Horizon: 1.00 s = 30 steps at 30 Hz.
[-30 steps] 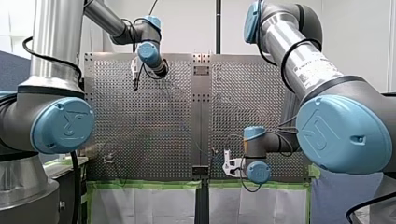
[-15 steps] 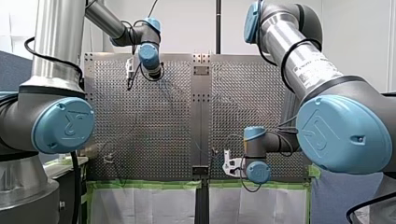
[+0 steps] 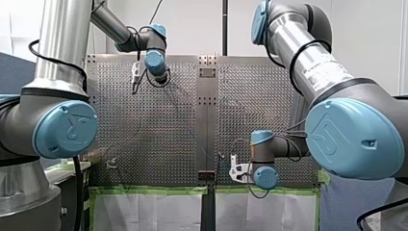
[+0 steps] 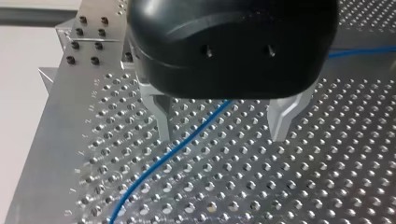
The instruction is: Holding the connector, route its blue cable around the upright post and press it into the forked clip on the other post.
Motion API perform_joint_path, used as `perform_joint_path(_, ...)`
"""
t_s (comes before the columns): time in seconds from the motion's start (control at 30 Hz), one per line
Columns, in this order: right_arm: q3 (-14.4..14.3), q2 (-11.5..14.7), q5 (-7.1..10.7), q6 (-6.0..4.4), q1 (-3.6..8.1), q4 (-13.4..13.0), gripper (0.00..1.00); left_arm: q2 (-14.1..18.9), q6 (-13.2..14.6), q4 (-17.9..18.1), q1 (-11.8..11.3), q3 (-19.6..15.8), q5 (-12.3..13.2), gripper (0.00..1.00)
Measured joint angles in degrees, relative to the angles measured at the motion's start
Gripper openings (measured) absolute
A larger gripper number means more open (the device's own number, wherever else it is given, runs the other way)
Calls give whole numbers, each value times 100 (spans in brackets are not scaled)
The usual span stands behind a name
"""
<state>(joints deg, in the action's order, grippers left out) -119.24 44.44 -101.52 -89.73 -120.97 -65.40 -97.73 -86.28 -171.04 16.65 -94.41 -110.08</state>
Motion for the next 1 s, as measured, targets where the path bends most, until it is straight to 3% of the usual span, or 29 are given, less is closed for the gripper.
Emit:
perform_joint_path(0.23,-2,0,0,-2,-17,10,0,-49,39,93,-19,0,174,100)
perform_joint_path(0.6,-3,0,0,-5,-27,6,0,-240,141,303,-59,1,-60,100)
perform_joint_path(1.0,0,0,0,-11,-29,-13,0,-285,207,563,-112,66,34,100)
